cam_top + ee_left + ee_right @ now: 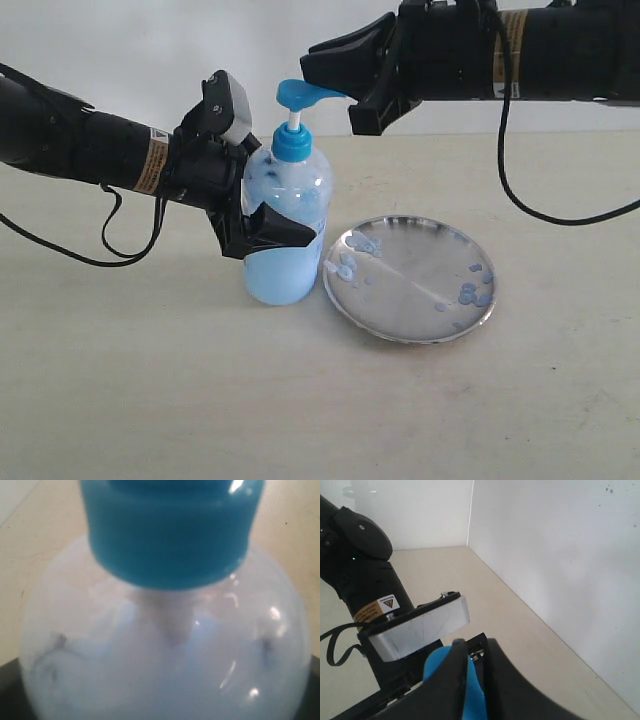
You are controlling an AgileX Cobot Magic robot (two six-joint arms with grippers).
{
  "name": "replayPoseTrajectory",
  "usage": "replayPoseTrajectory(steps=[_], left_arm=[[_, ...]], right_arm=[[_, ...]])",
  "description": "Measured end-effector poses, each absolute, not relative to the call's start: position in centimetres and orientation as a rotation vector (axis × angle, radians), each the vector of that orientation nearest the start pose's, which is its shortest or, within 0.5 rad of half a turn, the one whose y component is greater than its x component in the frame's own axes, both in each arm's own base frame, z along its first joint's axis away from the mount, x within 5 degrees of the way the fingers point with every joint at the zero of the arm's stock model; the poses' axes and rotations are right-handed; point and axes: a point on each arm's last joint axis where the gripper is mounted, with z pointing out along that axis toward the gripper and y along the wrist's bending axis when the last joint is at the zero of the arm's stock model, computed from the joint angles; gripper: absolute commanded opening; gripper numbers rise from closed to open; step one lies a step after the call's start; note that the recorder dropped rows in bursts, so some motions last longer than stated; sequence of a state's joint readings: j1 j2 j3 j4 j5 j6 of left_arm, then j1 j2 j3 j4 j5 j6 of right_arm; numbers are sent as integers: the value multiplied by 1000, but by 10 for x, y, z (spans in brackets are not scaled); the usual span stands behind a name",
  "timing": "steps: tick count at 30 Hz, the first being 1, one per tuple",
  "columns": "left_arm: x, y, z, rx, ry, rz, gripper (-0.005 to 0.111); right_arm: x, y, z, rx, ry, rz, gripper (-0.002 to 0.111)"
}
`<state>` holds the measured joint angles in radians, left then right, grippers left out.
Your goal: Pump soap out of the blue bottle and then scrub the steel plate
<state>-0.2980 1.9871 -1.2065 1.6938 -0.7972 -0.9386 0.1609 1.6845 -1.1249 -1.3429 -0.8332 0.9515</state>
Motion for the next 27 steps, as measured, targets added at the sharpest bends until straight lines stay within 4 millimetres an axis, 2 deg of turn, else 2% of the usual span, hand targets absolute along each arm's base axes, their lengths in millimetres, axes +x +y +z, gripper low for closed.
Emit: replayPoseTrajectory(steps=[8, 12, 16, 27], left_arm=[[364, -179, 175, 1432, 1647, -654, 4], [364, -179, 175, 1432, 1647, -654, 4], [364, -179, 175, 1431, 1648, -655, 4], [365, -177, 175, 1402, 1674, -657, 4]], right_arm=[[351, 123, 293, -884, 1499, 656, 2], [349, 129, 292, -897, 1504, 667, 2], [352, 138, 281, -890, 1541, 699, 2], [366, 145, 260, -756, 1638, 873, 2]])
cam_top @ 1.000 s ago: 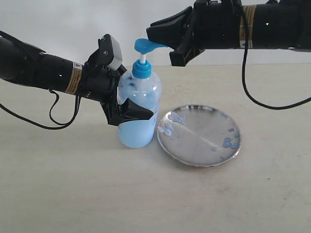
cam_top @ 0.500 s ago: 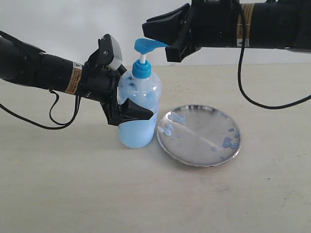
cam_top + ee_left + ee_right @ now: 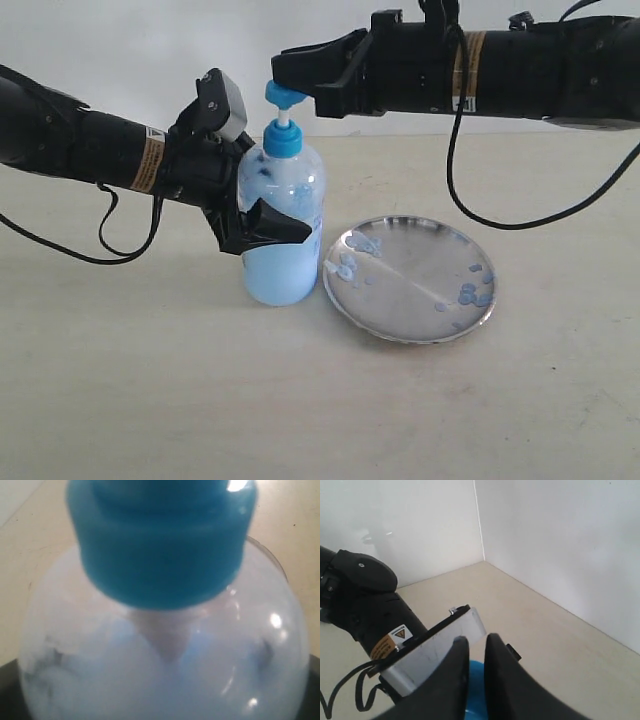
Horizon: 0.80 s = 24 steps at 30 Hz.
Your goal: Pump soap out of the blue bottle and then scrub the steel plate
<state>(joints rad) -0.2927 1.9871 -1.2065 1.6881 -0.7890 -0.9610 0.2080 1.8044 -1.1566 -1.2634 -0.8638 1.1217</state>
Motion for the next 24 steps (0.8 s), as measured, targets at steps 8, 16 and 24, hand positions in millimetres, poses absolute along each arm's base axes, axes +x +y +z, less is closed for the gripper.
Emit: replayPoseTrajectory(steps=[8, 16, 24], left_arm=[[365, -177, 175, 1405, 1673, -658, 4], [366, -177, 176, 1399, 1676, -658, 4], [366, -179, 174, 1377, 1670, -681, 4]], right_arm=[[370, 146, 253, -707, 1690, 939, 2], [372, 144, 258, -736, 1599, 844, 2], [361, 115, 324, -595, 1446, 382, 2]])
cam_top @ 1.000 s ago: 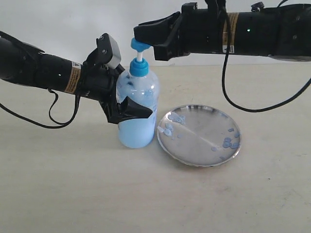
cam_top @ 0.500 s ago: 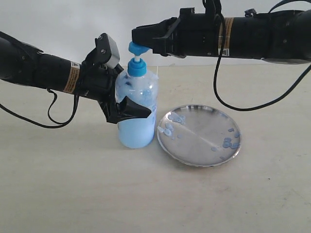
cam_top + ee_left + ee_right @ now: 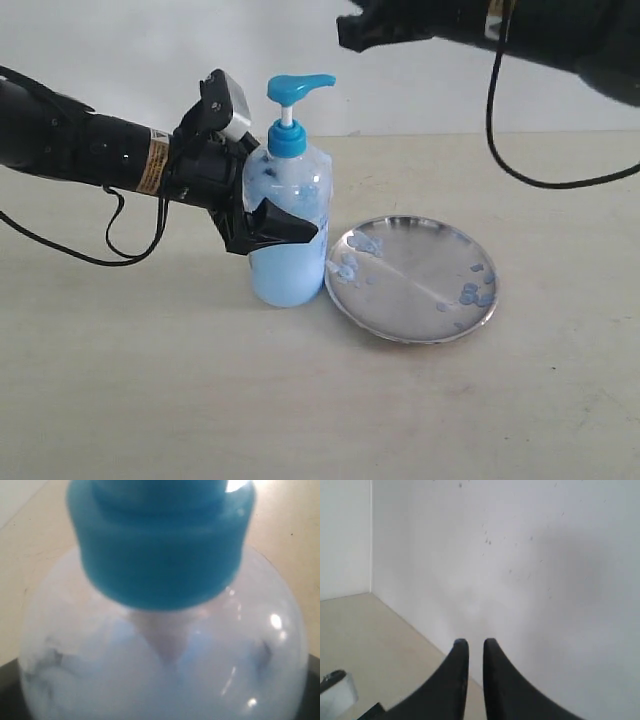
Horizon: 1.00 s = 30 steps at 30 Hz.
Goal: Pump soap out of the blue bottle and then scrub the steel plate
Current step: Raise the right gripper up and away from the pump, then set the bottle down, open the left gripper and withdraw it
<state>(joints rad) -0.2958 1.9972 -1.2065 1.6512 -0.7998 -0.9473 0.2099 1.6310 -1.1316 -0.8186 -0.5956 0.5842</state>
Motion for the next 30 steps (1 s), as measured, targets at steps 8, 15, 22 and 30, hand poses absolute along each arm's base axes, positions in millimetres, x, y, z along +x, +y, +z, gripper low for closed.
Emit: replayPoseTrajectory(steps=[8, 15, 22, 30], left_arm=[[367, -180, 173, 1367, 1671, -670, 45], [372, -180, 177, 1273, 1689, -669, 100], [378, -178, 185, 1204, 1704, -627, 104], [376, -178, 196, 1202, 1678, -614, 104]], right_arm=[[325, 76, 353, -462, 1470, 199, 0], [264, 17, 297, -161, 1517, 211, 0], [257, 20, 287, -190, 1499, 232, 0], [257, 20, 287, -192, 1505, 229, 0]])
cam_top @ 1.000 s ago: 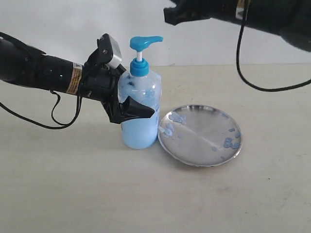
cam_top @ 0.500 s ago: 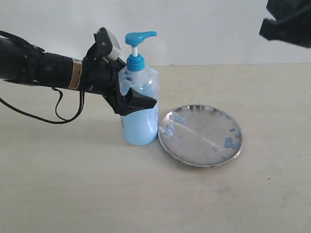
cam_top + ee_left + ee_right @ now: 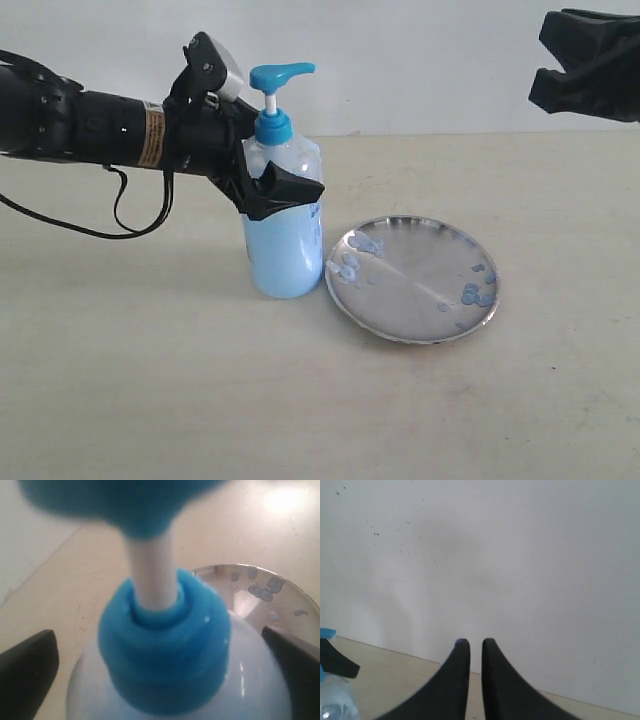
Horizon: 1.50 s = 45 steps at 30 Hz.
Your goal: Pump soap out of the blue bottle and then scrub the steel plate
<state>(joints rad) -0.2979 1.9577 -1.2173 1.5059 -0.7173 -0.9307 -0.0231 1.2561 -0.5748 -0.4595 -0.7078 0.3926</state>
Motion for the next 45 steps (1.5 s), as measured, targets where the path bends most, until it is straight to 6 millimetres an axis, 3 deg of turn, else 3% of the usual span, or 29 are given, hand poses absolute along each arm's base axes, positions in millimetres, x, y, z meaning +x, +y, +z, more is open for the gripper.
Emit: replayPoseTrajectory(steps=[9, 11, 13, 15, 17, 18, 24, 27, 30, 31, 35, 39, 45], left_arm=[[365, -150, 262, 1159, 1603, -527, 103], [359, -142, 276, 1150, 1626, -518, 97], [353, -134, 289, 1099, 1659, -522, 79], [347, -122, 300, 1035, 1685, -507, 52], [342, -110, 307, 985, 1705, -465, 13], [340, -103, 309, 958, 1715, -438, 5], [331, -60, 323, 740, 1778, -222, 4], [325, -32, 344, 560, 1770, -80, 4], [303, -7, 377, 375, 1693, -19, 4], [292, -1, 388, 321, 1660, -17, 4], [248, 18, 409, 198, 1569, -1, 4], [206, 21, 399, 105, 1537, -41, 4], [151, 5, 343, -115, 1541, -248, 4]], right_arm=[[257, 19, 283, -186, 1540, 216, 0], [257, 19, 283, -186, 1540, 216, 0], [257, 19, 283, -185, 1542, 215, 0], [257, 19, 283, -184, 1548, 213, 0], [257, 19, 282, -190, 1550, 211, 0], [257, 19, 282, -193, 1552, 210, 0], [252, 22, 289, -248, 1530, 201, 0], [239, 24, 312, -272, 1418, 197, 0], [224, 24, 357, -280, 1254, 179, 0], [218, 24, 381, -271, 1179, 185, 0], [206, 23, 449, -231, 1042, 198, 0], [200, 17, 493, -174, 1055, 155, 0], [204, 7, 491, -67, 1196, 98, 0]])
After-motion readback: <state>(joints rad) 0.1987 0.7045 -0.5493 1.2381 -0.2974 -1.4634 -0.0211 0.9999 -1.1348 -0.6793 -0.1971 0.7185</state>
